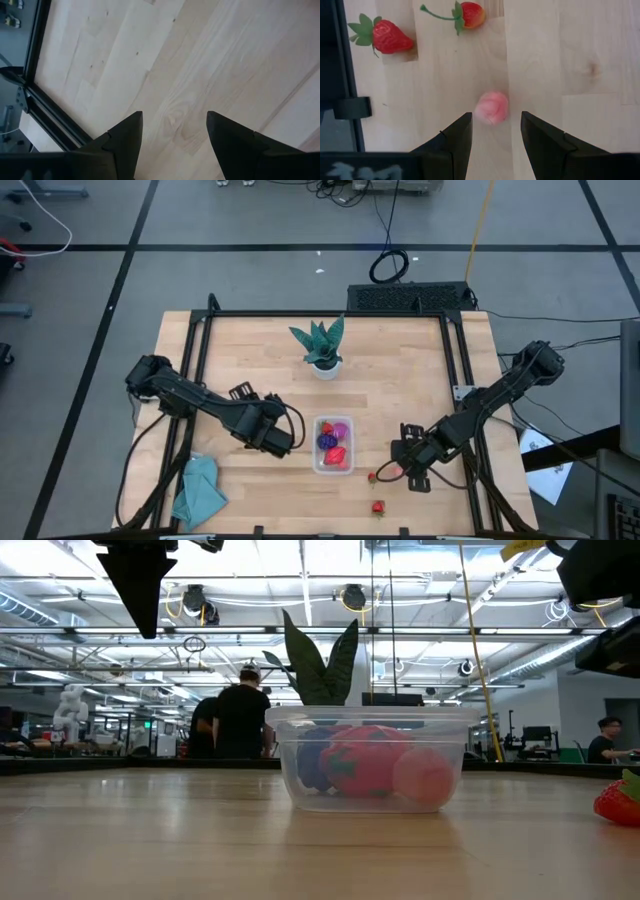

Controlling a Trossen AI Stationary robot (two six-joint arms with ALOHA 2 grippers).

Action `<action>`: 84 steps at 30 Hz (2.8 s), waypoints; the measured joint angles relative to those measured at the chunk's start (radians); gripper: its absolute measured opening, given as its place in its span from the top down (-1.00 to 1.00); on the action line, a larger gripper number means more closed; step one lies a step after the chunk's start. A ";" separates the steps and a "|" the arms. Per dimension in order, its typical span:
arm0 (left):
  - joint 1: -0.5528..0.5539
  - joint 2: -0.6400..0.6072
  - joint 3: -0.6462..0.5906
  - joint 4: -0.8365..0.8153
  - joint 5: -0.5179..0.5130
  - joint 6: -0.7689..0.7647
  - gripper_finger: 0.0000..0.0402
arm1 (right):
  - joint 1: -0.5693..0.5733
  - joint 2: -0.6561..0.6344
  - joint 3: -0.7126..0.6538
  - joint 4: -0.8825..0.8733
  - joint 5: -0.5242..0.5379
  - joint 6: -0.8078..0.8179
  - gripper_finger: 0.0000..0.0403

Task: Pick and placing Produce into tupperware
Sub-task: Put the pink peach into the transparent bin

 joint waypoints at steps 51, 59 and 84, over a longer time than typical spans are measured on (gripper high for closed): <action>0.000 0.000 0.000 0.000 0.002 -0.002 -0.12 | -0.044 0.016 -0.117 0.188 -0.080 0.138 0.05; 0.000 0.000 0.000 0.000 0.003 -0.002 -0.12 | -0.045 0.105 -0.116 0.190 -0.122 0.138 0.05; 0.000 0.001 0.001 0.001 0.003 -0.003 -0.12 | -0.051 0.119 -0.116 0.197 -0.128 0.136 0.05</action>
